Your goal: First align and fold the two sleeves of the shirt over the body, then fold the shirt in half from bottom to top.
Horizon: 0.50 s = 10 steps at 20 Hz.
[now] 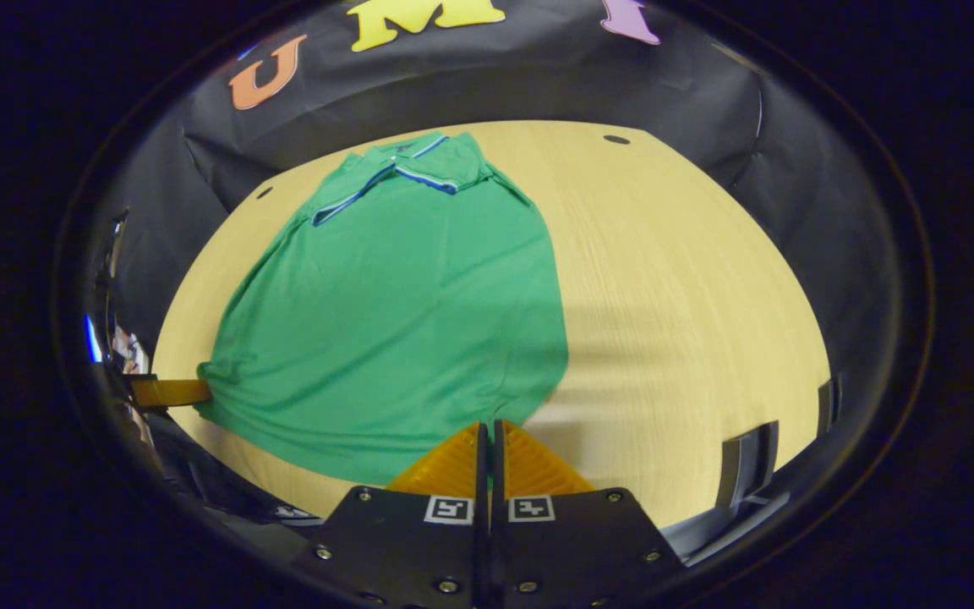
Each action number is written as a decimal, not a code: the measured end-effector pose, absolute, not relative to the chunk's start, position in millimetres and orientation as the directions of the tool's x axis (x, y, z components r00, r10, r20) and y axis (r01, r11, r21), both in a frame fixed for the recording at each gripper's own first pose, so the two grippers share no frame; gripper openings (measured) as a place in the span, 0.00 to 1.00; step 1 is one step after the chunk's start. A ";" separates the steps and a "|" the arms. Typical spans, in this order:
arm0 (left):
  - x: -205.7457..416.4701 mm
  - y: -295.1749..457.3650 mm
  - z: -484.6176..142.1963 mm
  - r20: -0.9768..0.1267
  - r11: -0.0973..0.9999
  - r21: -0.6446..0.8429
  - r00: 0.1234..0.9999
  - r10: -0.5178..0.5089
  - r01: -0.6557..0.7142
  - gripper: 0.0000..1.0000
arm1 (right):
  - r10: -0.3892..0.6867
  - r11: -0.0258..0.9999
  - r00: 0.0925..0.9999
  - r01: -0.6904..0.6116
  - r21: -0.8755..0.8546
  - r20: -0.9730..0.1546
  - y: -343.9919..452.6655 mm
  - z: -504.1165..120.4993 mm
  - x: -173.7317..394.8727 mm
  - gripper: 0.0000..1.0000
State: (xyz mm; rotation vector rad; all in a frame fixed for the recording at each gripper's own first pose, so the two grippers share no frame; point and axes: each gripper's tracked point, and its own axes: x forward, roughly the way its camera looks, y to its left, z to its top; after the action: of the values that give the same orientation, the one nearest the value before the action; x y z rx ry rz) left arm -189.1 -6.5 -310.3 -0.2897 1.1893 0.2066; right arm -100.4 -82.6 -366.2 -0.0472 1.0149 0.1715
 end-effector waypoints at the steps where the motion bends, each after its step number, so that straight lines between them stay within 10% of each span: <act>1: -183.5 -5.8 -309.5 -0.930 0.946 -0.114 0.367 0.006 -0.304 0.03 | 0.126 0.986 0.523 -0.163 0.046 -0.843 -80.3 -362.3 -95.0 0.01; 10: -123.0 -2.4 -292.7 -0.907 0.959 -0.124 0.421 -0.006 -0.255 0.03 | 0.156 0.983 0.574 -0.167 0.072 -0.804 -57.8 -337.1 -33.1 0.01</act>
State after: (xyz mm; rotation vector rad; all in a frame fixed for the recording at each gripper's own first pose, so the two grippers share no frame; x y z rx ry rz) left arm -123.0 -2.4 -292.7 -0.2589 1.1290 0.1579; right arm -33.1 -57.8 -337.1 -0.0122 0.9402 0.1891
